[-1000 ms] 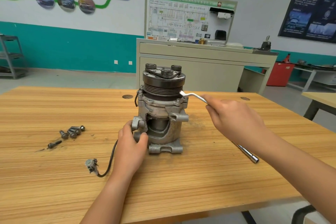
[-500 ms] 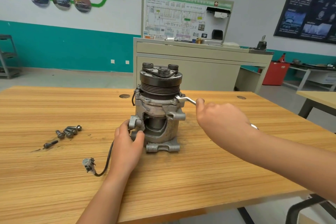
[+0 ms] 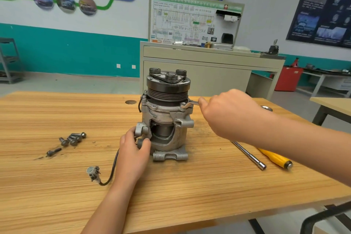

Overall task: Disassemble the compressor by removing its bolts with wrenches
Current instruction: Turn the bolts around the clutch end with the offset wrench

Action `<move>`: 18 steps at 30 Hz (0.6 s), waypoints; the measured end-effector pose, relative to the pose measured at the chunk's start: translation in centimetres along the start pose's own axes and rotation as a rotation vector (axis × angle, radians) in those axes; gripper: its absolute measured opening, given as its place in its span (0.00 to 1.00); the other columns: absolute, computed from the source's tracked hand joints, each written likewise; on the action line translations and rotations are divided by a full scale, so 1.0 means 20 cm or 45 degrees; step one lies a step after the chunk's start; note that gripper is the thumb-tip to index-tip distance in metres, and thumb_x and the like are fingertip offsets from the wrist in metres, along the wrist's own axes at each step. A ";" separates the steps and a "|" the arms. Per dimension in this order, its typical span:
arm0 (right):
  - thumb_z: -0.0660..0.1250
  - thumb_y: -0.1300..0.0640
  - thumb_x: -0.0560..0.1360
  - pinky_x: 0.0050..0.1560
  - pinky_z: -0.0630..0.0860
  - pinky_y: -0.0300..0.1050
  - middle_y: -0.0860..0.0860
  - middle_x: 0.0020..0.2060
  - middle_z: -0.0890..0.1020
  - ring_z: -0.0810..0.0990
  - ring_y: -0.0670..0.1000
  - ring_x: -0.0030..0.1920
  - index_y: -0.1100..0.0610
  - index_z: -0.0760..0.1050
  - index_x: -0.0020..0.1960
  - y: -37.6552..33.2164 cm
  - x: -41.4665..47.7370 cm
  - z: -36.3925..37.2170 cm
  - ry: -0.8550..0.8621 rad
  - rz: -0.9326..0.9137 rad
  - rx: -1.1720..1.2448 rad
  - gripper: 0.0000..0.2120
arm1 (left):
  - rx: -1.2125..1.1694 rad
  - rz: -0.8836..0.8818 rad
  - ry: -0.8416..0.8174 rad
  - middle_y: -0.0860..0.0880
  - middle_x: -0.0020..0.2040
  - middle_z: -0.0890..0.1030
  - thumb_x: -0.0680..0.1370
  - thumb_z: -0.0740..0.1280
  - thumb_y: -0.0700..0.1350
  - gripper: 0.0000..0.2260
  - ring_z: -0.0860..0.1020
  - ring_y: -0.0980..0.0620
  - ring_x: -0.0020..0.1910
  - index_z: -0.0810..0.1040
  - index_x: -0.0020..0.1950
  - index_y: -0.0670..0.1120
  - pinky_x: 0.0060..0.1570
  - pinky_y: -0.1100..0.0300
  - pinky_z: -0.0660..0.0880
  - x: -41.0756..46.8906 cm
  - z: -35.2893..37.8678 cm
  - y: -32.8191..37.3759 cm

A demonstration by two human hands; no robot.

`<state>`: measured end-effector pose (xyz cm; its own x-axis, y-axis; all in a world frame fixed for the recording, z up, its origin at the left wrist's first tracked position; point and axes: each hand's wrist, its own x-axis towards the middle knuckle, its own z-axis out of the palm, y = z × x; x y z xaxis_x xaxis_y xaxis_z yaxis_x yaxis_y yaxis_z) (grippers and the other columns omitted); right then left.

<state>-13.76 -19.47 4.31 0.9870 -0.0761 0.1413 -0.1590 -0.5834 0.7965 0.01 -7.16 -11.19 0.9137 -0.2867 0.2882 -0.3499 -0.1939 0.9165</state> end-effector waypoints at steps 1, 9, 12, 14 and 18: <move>0.57 0.63 0.75 0.22 0.51 0.41 0.49 0.27 0.60 0.57 0.49 0.23 0.57 0.70 0.63 0.01 0.01 0.01 0.010 0.003 0.004 0.17 | -0.006 -0.004 -0.001 0.50 0.66 0.68 0.78 0.63 0.42 0.21 0.69 0.66 0.41 0.65 0.71 0.47 0.50 0.61 0.64 0.00 0.00 0.00; 0.57 0.67 0.75 0.23 0.54 0.42 0.47 0.28 0.64 0.62 0.48 0.25 0.57 0.57 0.69 0.05 0.03 0.17 -0.028 0.127 0.186 0.24 | 0.019 -0.006 -0.009 0.49 0.68 0.68 0.78 0.62 0.43 0.22 0.68 0.59 0.48 0.65 0.72 0.46 0.52 0.62 0.63 0.00 0.00 0.00; 0.60 0.66 0.75 0.30 0.59 0.40 0.48 0.30 0.67 0.68 0.51 0.30 0.56 0.61 0.66 0.07 0.07 0.20 0.056 0.177 0.168 0.21 | 0.019 -0.003 -0.007 0.49 0.68 0.68 0.78 0.62 0.43 0.22 0.69 0.63 0.43 0.64 0.72 0.46 0.52 0.62 0.62 0.00 0.00 0.00; 0.59 0.65 0.75 0.40 0.64 0.42 0.50 0.40 0.75 0.75 0.53 0.41 0.56 0.63 0.64 0.08 0.10 0.24 0.131 0.178 0.161 0.18 | 0.018 -0.003 -0.010 0.49 0.68 0.67 0.78 0.62 0.43 0.22 0.69 0.61 0.46 0.65 0.72 0.46 0.53 0.62 0.63 0.00 0.00 0.00; 0.54 0.67 0.77 0.49 0.69 0.46 0.53 0.50 0.76 0.76 0.54 0.48 0.57 0.63 0.64 0.08 0.12 0.30 0.214 0.176 0.206 0.17 | 0.011 -0.007 -0.011 0.49 0.69 0.66 0.78 0.62 0.43 0.22 0.69 0.55 0.59 0.64 0.72 0.46 0.55 0.62 0.63 0.00 0.00 0.00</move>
<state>-11.54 -25.44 2.49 0.9365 -0.0363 0.3487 -0.2731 -0.6994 0.6605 0.07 -7.12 -11.18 0.9139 -0.2933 0.2807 -0.3466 -0.2038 0.9156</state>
